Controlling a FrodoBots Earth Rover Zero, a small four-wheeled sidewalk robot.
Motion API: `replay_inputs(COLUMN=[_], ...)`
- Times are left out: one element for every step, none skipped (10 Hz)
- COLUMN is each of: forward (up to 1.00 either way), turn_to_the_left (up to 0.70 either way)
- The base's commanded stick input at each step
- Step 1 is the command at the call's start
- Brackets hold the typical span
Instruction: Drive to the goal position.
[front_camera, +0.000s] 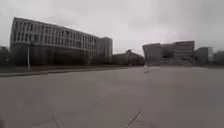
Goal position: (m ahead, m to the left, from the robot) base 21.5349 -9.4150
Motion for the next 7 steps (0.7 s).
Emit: replay_inputs(forward=[0.0, 0.0, 0.0, 0.0, 0.02, 0.08, 0.7], turn_to_the_left=[-0.52, -0.52, -0.52, -0.52, -0.43, -0.21, 0.0])
